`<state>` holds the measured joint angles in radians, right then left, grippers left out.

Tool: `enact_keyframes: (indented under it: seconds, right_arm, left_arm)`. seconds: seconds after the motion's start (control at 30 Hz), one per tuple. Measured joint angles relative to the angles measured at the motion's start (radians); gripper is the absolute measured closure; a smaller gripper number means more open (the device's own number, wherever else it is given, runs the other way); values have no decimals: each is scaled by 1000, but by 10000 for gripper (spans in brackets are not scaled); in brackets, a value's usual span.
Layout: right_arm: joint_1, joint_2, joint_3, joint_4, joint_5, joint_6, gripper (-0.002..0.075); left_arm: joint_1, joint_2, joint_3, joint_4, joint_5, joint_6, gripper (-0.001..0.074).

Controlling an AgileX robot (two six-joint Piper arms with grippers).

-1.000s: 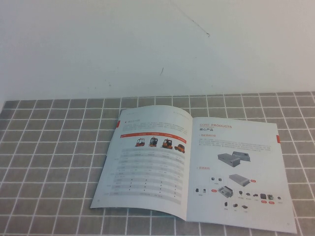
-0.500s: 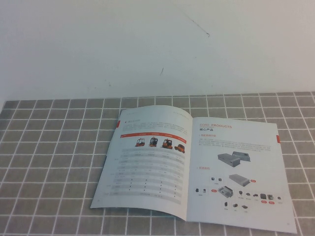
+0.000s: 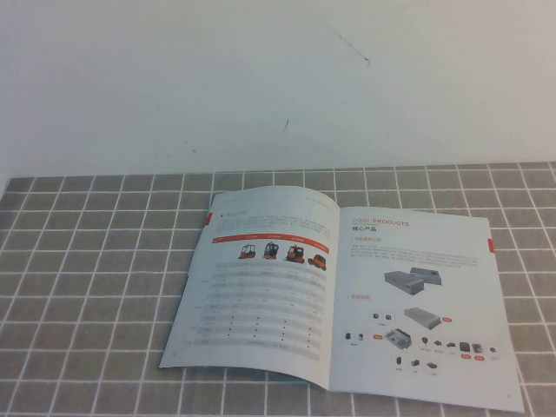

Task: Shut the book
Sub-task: 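Close the open booklet and leave it lying on the table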

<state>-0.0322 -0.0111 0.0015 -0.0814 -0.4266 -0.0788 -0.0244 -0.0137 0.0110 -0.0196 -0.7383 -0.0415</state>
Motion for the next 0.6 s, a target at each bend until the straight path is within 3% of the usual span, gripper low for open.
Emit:
enact_keyframes:
  seconds: [0.2,0.6]
  right_arm:
    - [0,0,-185,2,330,45,727]
    - [0,428,-563,43,814,33,727]
  left_arm:
    - [0,27,-251,25,653,2,737]
    - [0,540,-674,-22,1259,41,737]
